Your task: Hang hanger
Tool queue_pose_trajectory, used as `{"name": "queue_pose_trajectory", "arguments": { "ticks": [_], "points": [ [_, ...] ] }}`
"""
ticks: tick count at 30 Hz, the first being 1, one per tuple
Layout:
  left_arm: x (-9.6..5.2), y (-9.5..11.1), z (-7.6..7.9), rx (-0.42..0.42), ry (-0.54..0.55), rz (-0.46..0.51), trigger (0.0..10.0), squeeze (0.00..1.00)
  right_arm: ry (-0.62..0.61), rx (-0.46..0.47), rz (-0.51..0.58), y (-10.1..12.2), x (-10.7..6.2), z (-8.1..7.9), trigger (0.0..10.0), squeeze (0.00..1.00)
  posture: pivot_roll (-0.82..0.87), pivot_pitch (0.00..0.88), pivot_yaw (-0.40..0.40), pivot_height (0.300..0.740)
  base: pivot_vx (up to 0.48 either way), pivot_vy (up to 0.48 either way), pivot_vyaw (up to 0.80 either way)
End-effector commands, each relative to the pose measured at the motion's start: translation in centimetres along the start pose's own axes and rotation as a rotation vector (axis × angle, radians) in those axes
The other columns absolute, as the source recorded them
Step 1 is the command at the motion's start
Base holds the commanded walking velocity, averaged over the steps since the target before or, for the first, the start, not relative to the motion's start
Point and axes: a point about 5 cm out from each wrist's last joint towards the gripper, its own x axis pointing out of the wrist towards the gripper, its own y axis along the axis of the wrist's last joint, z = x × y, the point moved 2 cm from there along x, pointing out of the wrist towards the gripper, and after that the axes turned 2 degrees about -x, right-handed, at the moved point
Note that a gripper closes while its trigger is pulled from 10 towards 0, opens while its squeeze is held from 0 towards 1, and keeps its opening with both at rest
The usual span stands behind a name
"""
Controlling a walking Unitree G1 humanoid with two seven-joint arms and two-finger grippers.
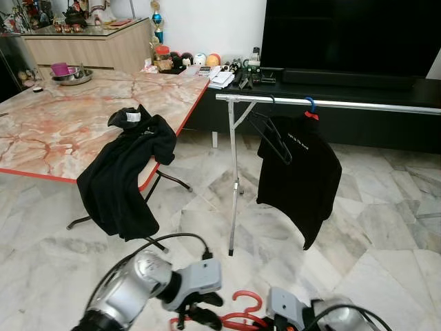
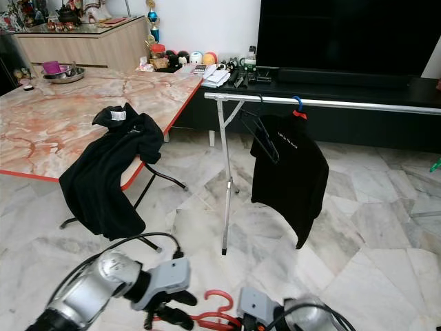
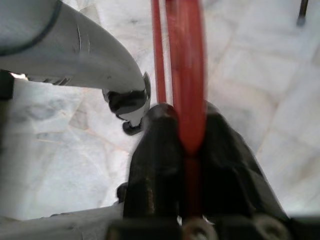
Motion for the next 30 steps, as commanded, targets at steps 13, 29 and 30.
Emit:
{"name": "queue_pose_trajectory", "arguments": {
  "ticks": [13,29,30],
  "points": [
    [1.8,-13.7,2.2,-0.590,0.526,-0.139,10.0,0.00,-1.069,0.898,-0.090,-10.5,-3.9,-0.2,0.0,0.00,0.11,0.000,-0.021,0.740,0.000,0.000,0.00],
    [3.9,-22.3,12.0,-1.195,0.879,-0.346,10.0,0.00,-1.142,1.022,-0.113,-11.6,-3.2,-2.0,10.0,0.00,0.09,0.000,-0.024,0.740,0.000,0.000,0.00],
    [3.9,-22.2,12.0,-1.200,0.882,-0.338,10.0,0.00,-1.148,1.027,-0.106,-11.6,-3.3,-1.9,10.0,0.00,0.09,0.001,-0.024,0.740,0.000,0.000,0.00]
  ]
}}
